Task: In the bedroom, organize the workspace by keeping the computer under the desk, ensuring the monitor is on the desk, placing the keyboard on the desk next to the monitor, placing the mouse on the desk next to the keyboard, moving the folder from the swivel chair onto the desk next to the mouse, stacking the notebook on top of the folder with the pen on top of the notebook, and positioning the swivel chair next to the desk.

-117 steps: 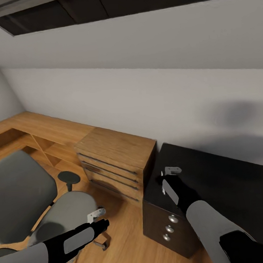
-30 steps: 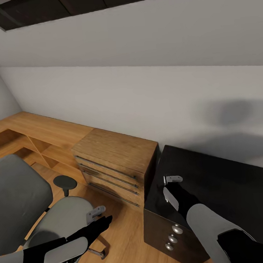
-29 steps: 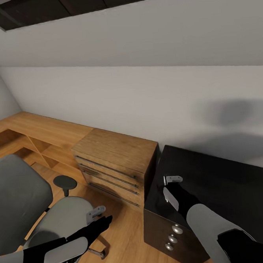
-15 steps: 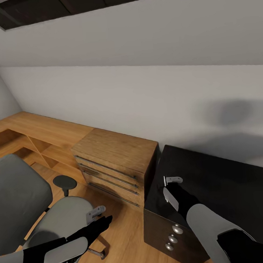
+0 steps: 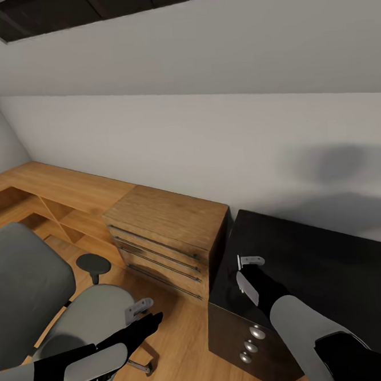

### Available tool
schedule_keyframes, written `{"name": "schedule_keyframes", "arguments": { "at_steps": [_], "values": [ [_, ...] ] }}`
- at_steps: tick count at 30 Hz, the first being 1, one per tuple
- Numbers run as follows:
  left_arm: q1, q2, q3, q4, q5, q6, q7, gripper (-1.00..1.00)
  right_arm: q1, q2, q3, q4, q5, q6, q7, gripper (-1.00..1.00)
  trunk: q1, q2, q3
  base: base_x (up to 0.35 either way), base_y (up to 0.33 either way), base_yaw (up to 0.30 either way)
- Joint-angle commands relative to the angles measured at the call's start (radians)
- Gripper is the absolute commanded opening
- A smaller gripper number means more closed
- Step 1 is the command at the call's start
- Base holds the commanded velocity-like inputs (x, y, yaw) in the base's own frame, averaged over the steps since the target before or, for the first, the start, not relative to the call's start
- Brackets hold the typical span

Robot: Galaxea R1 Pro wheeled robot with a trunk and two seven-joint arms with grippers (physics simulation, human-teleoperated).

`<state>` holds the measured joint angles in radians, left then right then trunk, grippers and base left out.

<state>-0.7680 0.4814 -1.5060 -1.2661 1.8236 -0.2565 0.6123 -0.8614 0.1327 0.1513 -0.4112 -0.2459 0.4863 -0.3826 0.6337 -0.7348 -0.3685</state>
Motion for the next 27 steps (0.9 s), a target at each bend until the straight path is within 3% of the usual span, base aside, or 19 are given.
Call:
{"name": "schedule_keyframes", "arguments": {
  "at_steps": [1,7,27],
  "values": [
    [-0.002,0.0,-0.003,-0.002,0.006,-0.007,0.001,1.0,-0.001,-0.001,0.009,-0.001,-0.01,0.005,-0.009,1.0,0.0,-0.001,-0.001,0.0,0.0,0.0],
    [-0.002,0.0,-0.004,-0.002,0.006,-0.007,0.004,1.0,-0.001,-0.001,0.01,-0.001,-0.01,0.005,-0.009,1.0,0.019,-0.036,-0.017,0.0,0.0,0.0],
    [-0.002,-0.001,-0.005,-0.006,0.005,-0.007,0.026,1.0,-0.001,-0.001,0.011,-0.001,-0.01,0.005,-0.009,1.0,0.042,-0.078,-0.036,0.0,0.0,0.0]
  ]
}}
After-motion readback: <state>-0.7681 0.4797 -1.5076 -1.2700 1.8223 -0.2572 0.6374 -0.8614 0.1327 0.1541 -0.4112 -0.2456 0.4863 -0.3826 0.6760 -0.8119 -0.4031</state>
